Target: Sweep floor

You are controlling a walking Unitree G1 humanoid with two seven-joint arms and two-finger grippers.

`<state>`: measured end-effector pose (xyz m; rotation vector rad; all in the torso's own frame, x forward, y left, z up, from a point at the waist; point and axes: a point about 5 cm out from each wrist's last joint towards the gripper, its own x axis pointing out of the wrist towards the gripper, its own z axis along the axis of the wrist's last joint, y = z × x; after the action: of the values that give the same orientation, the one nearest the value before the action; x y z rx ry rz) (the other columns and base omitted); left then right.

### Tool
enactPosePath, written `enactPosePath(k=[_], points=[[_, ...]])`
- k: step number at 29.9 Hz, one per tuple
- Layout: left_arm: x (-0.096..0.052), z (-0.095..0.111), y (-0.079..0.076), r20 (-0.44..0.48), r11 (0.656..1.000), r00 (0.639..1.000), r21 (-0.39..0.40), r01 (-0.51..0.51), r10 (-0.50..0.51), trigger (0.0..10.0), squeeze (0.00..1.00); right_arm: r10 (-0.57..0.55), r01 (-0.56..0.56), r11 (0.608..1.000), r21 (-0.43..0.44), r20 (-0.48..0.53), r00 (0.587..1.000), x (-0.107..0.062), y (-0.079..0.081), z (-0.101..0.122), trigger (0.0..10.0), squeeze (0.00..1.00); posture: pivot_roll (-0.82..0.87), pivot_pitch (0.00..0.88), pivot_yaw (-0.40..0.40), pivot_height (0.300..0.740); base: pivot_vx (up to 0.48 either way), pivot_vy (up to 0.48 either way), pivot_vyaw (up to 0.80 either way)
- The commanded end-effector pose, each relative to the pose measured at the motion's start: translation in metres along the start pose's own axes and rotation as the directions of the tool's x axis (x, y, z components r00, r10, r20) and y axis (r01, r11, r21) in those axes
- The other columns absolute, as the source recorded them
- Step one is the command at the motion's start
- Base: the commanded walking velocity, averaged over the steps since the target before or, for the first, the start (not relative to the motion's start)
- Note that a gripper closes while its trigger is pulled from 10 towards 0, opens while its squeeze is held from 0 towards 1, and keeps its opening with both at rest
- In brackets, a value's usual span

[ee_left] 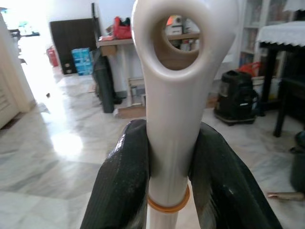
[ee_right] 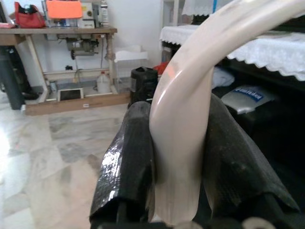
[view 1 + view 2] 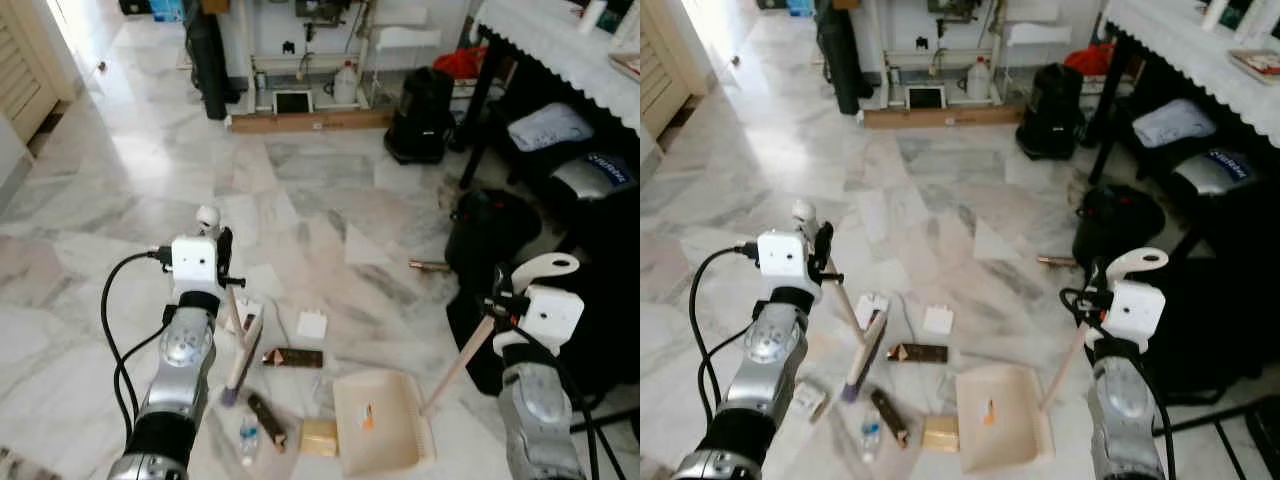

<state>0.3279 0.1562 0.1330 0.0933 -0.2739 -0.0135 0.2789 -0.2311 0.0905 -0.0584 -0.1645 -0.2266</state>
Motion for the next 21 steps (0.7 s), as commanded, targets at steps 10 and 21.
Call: enactPosePath(k=[10,21], points=[[0.003,0.007,0.000,0.038,1.000,0.999,-0.001,0.004,-0.004,10.0,0.00,-0.005,0.005,1.000,-0.003,0.039,0.999,0.004,-0.001,0.008,10.0,0.00,0.05,0.097,-0.037,0.740,0.000,-0.038,0.00],[-0.007,-0.014,-0.014,-0.086,0.993,0.989,-0.020,0.116,-0.117,10.0,0.00,-0.017,0.017,1.000,0.010,0.010,1.000,-0.001,-0.002,-0.001,10.0,0.00,0.05,0.081,-0.027,0.740,0.000,0.000,0.00]])
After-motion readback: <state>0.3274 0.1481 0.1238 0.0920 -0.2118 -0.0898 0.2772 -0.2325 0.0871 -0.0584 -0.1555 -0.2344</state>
